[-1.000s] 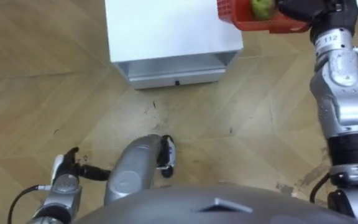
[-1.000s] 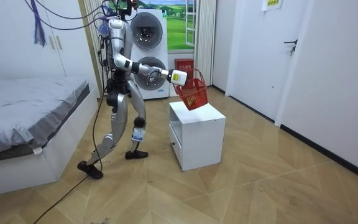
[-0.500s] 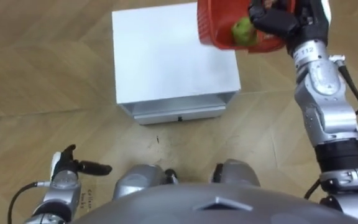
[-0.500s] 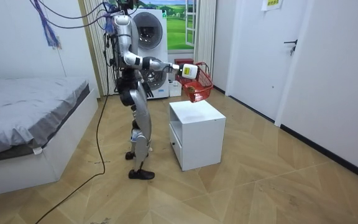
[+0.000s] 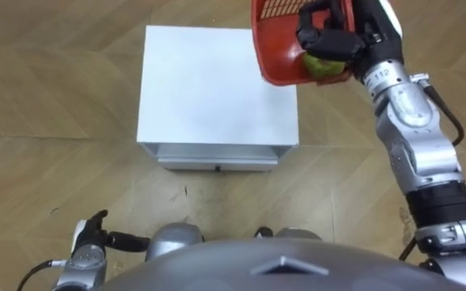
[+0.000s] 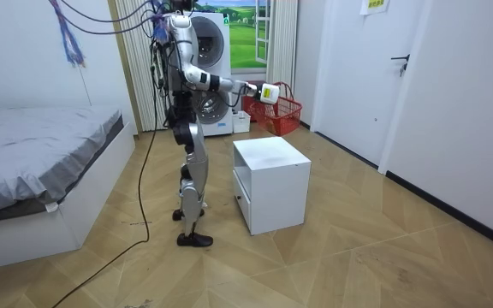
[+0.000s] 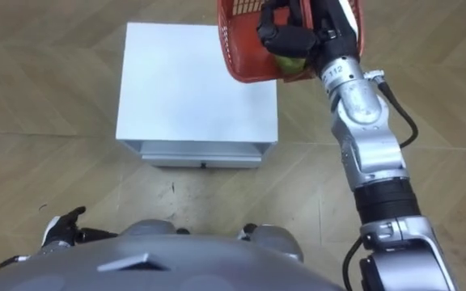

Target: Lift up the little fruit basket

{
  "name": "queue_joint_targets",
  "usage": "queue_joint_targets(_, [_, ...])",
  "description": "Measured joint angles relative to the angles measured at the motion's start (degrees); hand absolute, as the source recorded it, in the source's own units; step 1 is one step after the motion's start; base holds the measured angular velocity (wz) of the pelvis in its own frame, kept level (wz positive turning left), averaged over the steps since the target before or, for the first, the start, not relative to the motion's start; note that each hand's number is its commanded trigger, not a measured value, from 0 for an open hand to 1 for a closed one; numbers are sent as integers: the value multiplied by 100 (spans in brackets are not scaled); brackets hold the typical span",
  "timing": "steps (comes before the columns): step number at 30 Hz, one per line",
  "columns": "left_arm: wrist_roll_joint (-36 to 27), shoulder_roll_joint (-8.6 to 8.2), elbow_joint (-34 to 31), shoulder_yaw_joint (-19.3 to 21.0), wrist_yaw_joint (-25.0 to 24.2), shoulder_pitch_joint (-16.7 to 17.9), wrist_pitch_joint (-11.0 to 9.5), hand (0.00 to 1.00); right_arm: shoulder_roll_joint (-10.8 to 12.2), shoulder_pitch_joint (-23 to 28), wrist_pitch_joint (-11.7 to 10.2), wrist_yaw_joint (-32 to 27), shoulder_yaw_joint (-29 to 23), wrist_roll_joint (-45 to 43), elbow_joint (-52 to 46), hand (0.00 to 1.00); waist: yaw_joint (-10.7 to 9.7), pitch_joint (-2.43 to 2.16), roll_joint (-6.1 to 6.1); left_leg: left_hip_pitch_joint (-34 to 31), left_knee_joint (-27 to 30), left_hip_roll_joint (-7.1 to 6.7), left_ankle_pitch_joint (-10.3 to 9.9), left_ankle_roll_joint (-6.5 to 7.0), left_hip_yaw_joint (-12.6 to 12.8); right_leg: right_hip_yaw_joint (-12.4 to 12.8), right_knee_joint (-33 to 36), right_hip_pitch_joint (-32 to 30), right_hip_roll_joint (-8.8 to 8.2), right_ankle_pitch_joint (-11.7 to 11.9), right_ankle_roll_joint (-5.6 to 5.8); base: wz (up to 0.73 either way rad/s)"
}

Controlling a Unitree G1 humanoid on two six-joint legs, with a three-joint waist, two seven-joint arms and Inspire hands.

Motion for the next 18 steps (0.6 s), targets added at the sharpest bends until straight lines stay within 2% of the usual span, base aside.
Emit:
queue_joint_targets(6, [27,0,165,-1,30,-51,-28,0,82,-59,-1,-38,7,-6,613,100,169,18,-24,-260,20,-10,2,2,-143,-166,-66,-129,-9,33,6,13])
queue_joint_targets(9, [222,8,217,18,26,-17,69,0,81,-62,-1,-58,14,-21,1029,100,244,5,-65,-376,40,-14,16,-10,-182,-264,-116,-189,-9,34,5,17])
queue_joint_targets(11, [353,7,214,17,14,-10,136,0,80,-65,0,-106,91,-22,1223,100,275,15,-86,-456,34,-11,37,-21,-211,-337,-165,-219,-9,42,-6,16])
queue_joint_targets(13, [566,7,215,15,6,-7,224,0,77,-66,6,-121,308,-23,1411,100,331,14,-101,-492,14,-7,49,-35,-215,-367,-220,-216,2,42,-6,14])
queue_joint_targets(18, [742,6,213,4,-9,-4,245,0,76,-84,7,-109,527,-4,1640,100,397,17,-111,-542,5,6,52,-41,-237,-444,-262,-208,15,44,-9,10])
